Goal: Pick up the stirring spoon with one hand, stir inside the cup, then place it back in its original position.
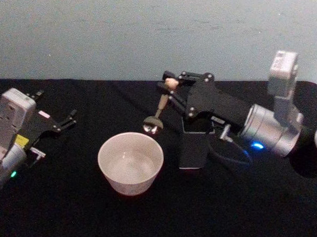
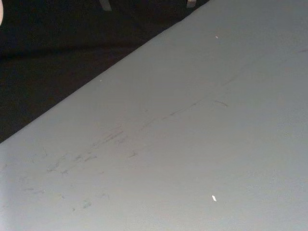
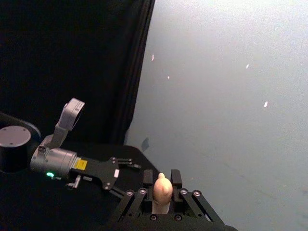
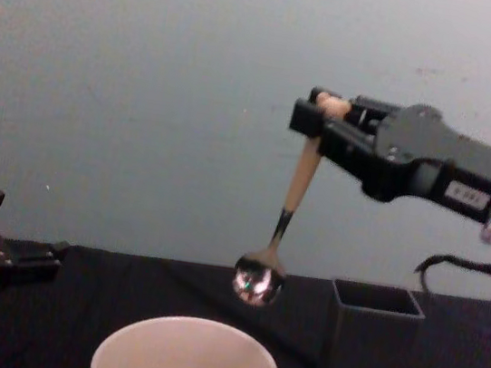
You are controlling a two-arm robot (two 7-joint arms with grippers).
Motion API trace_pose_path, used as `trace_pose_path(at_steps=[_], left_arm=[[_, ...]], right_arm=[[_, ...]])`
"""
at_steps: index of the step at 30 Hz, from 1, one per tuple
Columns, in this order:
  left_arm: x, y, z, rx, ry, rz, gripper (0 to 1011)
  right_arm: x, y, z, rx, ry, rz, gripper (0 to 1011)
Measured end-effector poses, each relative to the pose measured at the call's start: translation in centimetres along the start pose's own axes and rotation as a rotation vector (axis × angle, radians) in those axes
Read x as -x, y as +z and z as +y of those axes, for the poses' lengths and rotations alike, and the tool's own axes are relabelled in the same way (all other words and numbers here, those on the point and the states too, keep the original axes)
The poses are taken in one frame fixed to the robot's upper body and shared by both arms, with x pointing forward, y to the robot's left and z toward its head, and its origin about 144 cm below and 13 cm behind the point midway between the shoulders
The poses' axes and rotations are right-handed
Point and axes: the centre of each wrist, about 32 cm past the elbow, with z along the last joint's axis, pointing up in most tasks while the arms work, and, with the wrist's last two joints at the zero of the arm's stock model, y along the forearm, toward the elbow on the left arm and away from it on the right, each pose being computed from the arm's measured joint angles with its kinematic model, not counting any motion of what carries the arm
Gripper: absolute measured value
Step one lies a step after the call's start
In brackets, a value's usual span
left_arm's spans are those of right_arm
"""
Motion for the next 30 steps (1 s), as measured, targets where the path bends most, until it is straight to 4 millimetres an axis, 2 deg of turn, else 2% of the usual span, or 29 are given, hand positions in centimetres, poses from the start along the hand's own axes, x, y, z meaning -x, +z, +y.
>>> trace_pose_path(at_steps=[10,30], left_arm=[[0.0,0.0,0.0,0.000,0.000,0.000,1001],[0.0,0.0,0.0,0.000,0.000,0.000,1001]], right_arm=[[1.3,-2.3,1.5,0.019,0.034,0.031,215],[2.0,-7.0,3.8,0.066,0.056,0.031,215]])
